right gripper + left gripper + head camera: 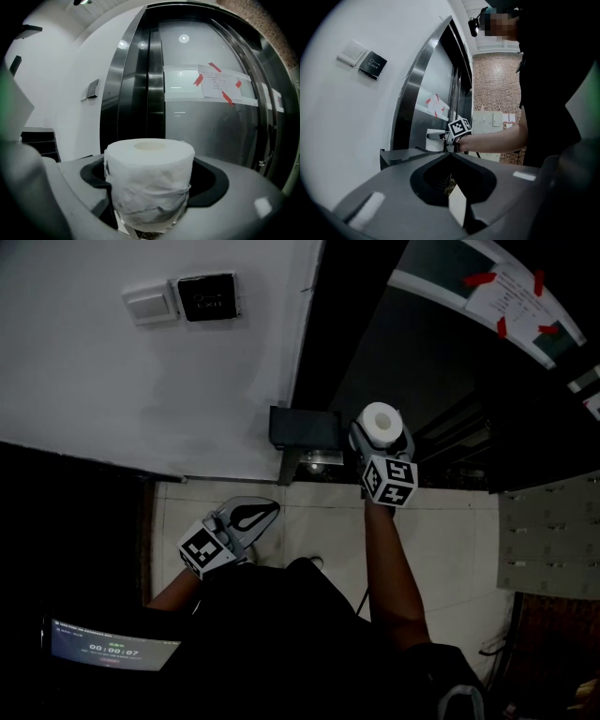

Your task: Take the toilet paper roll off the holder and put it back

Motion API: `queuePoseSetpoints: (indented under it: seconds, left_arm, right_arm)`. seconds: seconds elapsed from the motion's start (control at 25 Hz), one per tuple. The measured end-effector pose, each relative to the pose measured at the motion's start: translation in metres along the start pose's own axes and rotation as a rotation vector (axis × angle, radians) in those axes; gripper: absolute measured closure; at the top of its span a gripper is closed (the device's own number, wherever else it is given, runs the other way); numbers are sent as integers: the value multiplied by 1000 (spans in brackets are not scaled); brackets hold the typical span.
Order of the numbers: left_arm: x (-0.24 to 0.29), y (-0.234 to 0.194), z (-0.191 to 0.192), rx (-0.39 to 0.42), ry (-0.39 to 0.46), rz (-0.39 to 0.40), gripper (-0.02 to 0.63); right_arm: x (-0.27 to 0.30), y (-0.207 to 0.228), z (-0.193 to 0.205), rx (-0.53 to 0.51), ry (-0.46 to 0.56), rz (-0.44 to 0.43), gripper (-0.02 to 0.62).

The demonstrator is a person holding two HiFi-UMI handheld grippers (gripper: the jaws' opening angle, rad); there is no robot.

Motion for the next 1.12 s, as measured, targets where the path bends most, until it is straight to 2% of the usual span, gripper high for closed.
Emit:
queuePoseSetpoints:
  seconds: [0.16, 0.4, 0.56, 0.68, 0.8, 0.96, 1.04, 1.12]
  left_arm:
    - [-2, -2, 7, 35, 11, -4, 601]
    - [-7, -2, 7, 7, -2, -18, 601]
    - [-9, -3, 5, -9, -18, -23, 601]
    - [-11, -4, 9, 6, -9, -30, 601]
    - [-14, -2, 6, -11, -24, -41, 601]
    - [-15, -7, 12, 14, -11, -43, 601]
    - [-14, -9, 13, 19, -9, -44, 601]
    - [-15, -8, 12, 11, -13, -47, 601]
  right_arm:
    - [2, 7, 12, 43, 5, -2, 137]
    - [6, 21, 41, 275, 85, 10, 137]
    - [4, 34, 69, 491, 157, 44, 137]
    - [5, 37, 92, 663, 204, 33, 137]
    - [6, 36, 118, 919, 292, 25, 137]
    - [14, 32, 157, 1281, 454, 21, 137]
    - [18, 28, 169, 1381, 498, 11, 137]
    - [21, 23, 174, 1421, 501, -4, 137]
Point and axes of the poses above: the fingertips, and each gripper's own axes: x forward along the fingers, y to its right, z out of its underside, the point moved 8 cm from there along -x, backward along the fingers, and after that the axes turned 15 degrees about -z, right-handed, at the moved point
